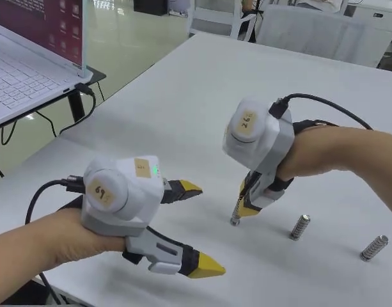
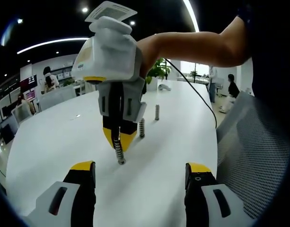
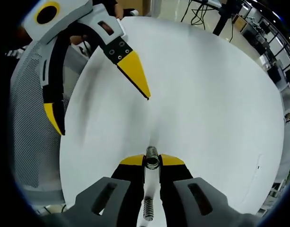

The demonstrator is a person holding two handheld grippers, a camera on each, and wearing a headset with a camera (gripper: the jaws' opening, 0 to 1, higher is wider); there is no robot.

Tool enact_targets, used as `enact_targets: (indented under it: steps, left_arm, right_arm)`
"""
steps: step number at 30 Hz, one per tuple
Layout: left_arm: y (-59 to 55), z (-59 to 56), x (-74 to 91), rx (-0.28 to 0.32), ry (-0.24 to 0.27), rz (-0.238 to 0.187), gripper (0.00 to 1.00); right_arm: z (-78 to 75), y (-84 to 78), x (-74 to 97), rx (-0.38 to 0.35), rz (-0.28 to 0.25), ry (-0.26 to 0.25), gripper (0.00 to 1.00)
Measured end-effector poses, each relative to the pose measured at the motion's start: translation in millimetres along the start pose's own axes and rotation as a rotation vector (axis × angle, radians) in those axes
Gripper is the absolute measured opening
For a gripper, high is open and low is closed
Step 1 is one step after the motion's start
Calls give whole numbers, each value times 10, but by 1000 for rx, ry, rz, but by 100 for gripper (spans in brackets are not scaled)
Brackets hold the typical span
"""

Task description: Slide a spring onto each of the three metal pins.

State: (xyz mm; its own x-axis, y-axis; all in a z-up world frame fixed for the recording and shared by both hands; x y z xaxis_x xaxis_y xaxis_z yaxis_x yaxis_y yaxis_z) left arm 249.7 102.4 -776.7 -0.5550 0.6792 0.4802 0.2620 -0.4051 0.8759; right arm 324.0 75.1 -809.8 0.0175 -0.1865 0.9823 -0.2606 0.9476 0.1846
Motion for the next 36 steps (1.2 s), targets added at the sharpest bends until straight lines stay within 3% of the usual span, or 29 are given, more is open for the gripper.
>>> enact_targets:
  steps: [26, 36]
  left_arm:
    - [-18, -9, -10, -1, -8, 7, 73]
    - [-39, -1, -12, 0, -10, 11, 72]
  right_arm:
    - [53, -21, -116, -27, -7, 8, 9]
    - [9, -60, -107, -34, -10, -2, 15]
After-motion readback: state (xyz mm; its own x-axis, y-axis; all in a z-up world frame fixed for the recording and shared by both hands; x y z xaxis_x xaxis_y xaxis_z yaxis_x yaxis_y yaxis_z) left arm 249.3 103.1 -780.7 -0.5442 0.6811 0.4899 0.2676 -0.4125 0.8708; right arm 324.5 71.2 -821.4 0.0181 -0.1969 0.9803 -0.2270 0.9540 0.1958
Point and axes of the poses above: the centre of the closed fingertips' face, and the gripper's own axes: x roughly backward along the fingers, z roughly to its left, y roughly out of its top, the point moved 2 cm from there along x, roughly backward along the fingers, and after that the axes turned 4 degrees about z, right-handed, at the moved point
